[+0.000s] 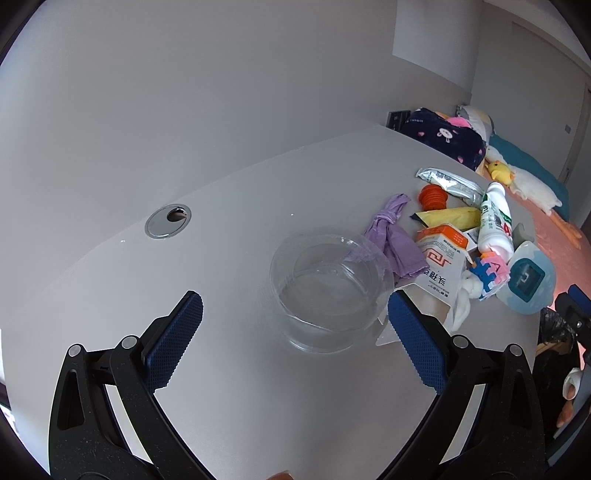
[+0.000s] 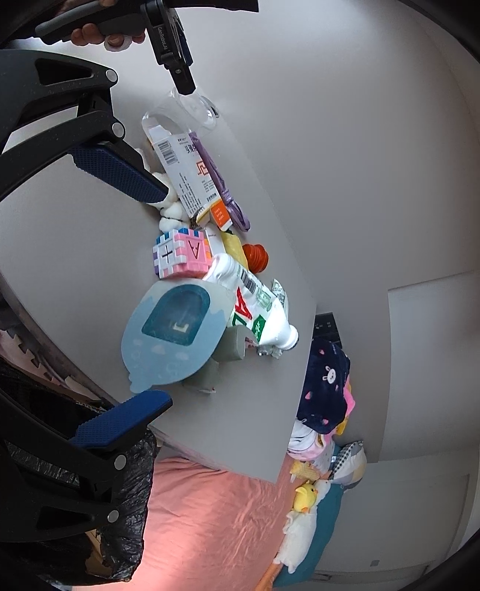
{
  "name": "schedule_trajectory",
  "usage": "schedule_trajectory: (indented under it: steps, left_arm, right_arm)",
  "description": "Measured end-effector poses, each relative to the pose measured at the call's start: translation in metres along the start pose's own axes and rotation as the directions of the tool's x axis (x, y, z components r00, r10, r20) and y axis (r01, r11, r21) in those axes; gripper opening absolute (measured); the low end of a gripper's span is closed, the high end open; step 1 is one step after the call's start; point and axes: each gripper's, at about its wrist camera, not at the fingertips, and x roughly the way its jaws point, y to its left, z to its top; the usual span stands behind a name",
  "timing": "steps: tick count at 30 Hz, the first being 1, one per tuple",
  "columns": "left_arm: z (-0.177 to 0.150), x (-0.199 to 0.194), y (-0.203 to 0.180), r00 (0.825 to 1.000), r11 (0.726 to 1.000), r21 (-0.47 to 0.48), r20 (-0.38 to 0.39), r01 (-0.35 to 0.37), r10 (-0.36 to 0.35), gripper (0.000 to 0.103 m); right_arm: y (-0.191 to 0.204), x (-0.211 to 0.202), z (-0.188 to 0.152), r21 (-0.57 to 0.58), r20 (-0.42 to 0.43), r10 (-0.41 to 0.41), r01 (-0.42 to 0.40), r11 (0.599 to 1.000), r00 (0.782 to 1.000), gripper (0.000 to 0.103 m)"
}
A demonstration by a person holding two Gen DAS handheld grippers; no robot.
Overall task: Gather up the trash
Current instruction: 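Grasp the light blue plastic container with the right tool while the left tool grasps the clear bowl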
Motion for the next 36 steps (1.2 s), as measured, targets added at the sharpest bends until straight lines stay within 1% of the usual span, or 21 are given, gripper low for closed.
schedule_trajectory:
  steps: [5, 9, 13, 16, 22, 29, 33, 34, 36]
  left_arm:
    - [0.003, 0.008, 0.001, 1.000, 1.000, 0.011, -0.004, -0.016, 0.016, 0.097]
    - [0.008, 0.015, -0.003, 1.000, 1.000, 0.018, -0.011, 0.015, -0.015, 0.097]
    - [0.014, 0.026, -0.011, 1.000, 0.999, 0.040, -0.015, 0.012, -0.011, 0.097]
    - [0.019, 0.032, -0.011, 0.999, 0.999, 0.027, -0.013, 0.033, -0.033, 0.097]
    - [0.026, 0.042, -0.009, 0.997, 0.997, 0.001, -0.020, 0.076, -0.076, 0.097]
    - [0.026, 0.046, -0.009, 0.992, 0.993, -0.009, -0.024, 0.121, -0.122, 0.097]
    - [0.024, 0.047, -0.014, 0.990, 0.990, -0.004, -0.039, 0.138, -0.138, 0.097]
    - [0.024, 0.047, -0.015, 0.989, 0.990, -0.002, -0.041, 0.141, -0.141, 0.097]
    - [0.023, 0.047, -0.018, 0.989, 0.989, 0.008, -0.042, 0.145, -0.145, 0.097]
  right_arm:
    - [-0.012, 0.011, 0.006, 0.021, -0.003, 0.003, -0.003, 1.000, 1.000, 0.101]
    - [-0.017, 0.021, 0.008, 0.016, -0.010, 0.005, -0.005, 1.000, 1.000, 0.101]
    - [-0.019, 0.034, 0.010, 0.003, -0.032, 0.007, -0.007, 1.000, 0.999, 0.101]
    - [-0.021, 0.043, 0.010, 0.000, -0.045, 0.007, -0.007, 1.000, 0.999, 0.101]
    - [-0.027, 0.059, 0.013, 0.014, -0.063, 0.041, -0.041, 0.999, 0.997, 0.101]
    - [-0.026, 0.078, 0.017, 0.006, -0.091, 0.070, -0.070, 0.998, 0.993, 0.101]
    - [-0.024, 0.083, 0.019, -0.015, -0.097, 0.066, -0.067, 0.998, 0.993, 0.101]
    - [-0.023, 0.083, 0.018, -0.017, -0.096, 0.066, -0.067, 0.998, 0.993, 0.100]
    - [-0.023, 0.084, 0.017, -0.015, -0.103, 0.079, -0.081, 0.997, 0.991, 0.094]
